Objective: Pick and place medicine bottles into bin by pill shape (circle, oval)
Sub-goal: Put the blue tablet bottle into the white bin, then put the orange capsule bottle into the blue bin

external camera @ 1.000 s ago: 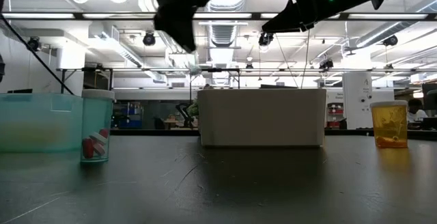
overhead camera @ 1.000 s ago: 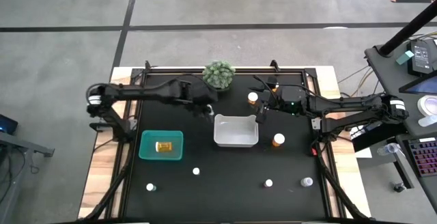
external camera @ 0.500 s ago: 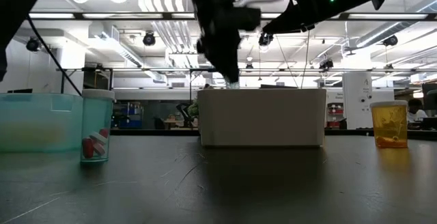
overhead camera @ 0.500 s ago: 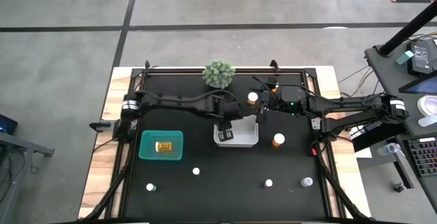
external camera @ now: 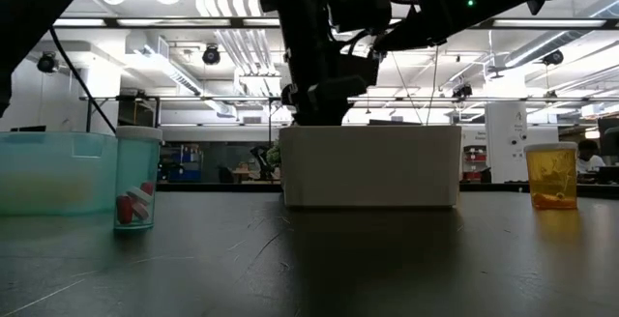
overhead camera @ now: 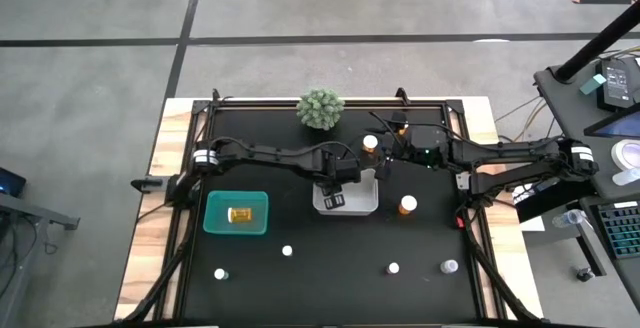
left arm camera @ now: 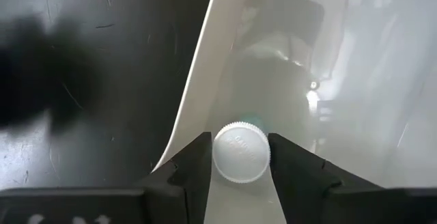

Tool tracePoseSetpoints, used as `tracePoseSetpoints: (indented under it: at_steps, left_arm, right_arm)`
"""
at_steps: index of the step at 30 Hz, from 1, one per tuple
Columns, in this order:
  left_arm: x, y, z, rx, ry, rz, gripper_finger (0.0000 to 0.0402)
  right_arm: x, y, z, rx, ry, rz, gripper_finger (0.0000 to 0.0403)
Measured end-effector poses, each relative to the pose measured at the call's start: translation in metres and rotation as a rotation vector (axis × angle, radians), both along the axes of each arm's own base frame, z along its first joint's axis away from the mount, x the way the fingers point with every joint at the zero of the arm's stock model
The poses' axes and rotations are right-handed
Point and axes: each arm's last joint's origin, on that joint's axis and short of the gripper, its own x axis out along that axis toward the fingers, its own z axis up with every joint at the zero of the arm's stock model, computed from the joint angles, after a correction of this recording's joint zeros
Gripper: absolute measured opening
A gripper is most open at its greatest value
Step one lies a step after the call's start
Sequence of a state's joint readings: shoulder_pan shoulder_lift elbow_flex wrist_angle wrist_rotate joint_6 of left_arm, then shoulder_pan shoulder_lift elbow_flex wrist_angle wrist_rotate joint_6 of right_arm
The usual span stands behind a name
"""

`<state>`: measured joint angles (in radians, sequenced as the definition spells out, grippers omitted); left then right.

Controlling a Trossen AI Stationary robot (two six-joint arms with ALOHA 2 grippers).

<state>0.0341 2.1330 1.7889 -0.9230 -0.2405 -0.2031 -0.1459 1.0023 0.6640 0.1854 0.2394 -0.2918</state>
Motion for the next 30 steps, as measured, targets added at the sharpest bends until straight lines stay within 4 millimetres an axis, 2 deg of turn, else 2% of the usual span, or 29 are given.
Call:
tracePoseSetpoints:
  at_steps: [7, 14, 20, 30]
  left_arm:
    - [0.002, 0.001, 0.002, 0.002, -0.027, 0.001, 0.0149]
    - [0.0, 0.002, 0.008, 0.004, -0.038, -0.002, 0.0188]
    - [-0.007, 0.002, 0.028, 0.003, -0.075, 0.005, 0.0205]
    - [-0.024, 0.001, 0.075, 0.008, -0.214, 0.004, 0.0206]
  right_arm:
    - [0.0, 0.0, 0.001, 0.003, -0.006, 0.003, 0.026]
    - [0.0, 0.0, 0.001, 0.006, -0.015, 0.003, 0.026]
    - [0.0, 0.001, 0.001, 0.007, -0.014, 0.012, 0.026]
    - [0.0, 0.001, 0.0, 0.013, 0.003, 0.006, 0.026]
